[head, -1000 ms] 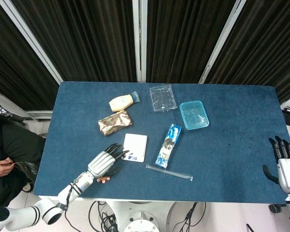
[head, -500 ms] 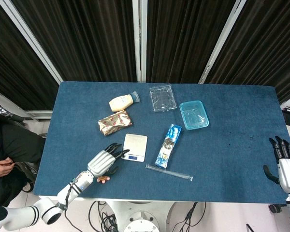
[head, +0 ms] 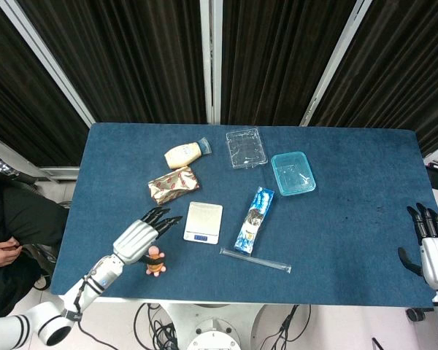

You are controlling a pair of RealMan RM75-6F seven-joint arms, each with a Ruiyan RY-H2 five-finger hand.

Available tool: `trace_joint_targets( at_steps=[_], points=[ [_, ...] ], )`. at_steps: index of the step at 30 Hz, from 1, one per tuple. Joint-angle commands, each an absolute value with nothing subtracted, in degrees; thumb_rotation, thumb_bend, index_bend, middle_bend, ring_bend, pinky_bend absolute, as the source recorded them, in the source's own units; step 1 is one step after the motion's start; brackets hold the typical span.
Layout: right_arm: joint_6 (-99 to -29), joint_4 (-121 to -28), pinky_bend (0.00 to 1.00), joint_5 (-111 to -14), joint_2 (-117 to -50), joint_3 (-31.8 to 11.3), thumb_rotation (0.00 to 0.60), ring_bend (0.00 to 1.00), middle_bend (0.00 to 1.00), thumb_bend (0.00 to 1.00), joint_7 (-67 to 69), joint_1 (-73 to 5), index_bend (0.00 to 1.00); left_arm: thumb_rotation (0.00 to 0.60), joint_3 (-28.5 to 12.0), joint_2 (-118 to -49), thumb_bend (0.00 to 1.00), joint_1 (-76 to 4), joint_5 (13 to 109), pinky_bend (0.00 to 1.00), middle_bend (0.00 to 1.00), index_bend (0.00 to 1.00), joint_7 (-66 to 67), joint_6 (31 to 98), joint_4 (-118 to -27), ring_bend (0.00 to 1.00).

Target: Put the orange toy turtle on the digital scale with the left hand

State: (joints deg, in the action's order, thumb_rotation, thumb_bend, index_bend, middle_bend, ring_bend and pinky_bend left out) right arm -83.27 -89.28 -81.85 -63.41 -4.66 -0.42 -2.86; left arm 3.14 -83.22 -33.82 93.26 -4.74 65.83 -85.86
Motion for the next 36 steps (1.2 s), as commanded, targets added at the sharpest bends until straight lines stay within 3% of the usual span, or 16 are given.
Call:
trace_joint_targets(
  at_steps=[1,6,10,20,26,36],
  points=[
    [-83.30,-89.28,0.00,-82.01,-63.28,-4.72,0.600,0.00,0.00,0.25,-0.14,-2.94,0.00,0.591,5.38,-79.36,0.12,-33.05,91.50,0.05,0.17,0.02,0.12,62.65,-89.78,0.00],
    [-83.60,-89.83,0.00,-82.21,-62.25,-5.25,0.600,0.00,0.00,0.25,0.61,-3.19,0.00,0.559,6.90,-78.37,0.12,-31.93,89.41,0.09,0.16,0.02,5.59,60.33,-92.36,0.00],
    [-83.24,-90.91,0.00,-82.20,-61.36,-5.59,0.600,0.00,0.00,0.25,0.04,-3.69,0.00,0.598,7.22,-79.21,0.13,-31.39,89.24,0.11,0.16,0.02,7.24,59.87,-92.00,0.00],
    [-82.36,-92.26,0.00,-81.64,-61.33,-5.41,0.600,0.00,0.00,0.25,-1.50,-4.13,0.00,0.600,7.04,-81.83,0.15,-31.71,90.00,0.14,0.14,0.06,9.14,58.18,-88.83,0.01],
    [-82.01,-92.35,0.00,-81.20,-61.18,-5.34,0.600,0.00,0.00,0.25,-1.83,-4.20,0.00,0.600,7.65,-83.62,0.19,-31.93,92.58,0.34,0.19,0.23,7.05,58.44,-85.53,0.17],
    [-82.55,-91.89,0.00,-81.04,-61.33,-5.36,0.600,0.00,0.00,0.25,-1.39,-3.95,0.00,0.600,7.44,-85.20,0.22,-32.07,93.57,0.46,0.32,0.33,6.57,58.54,-83.64,0.27]
  ],
)
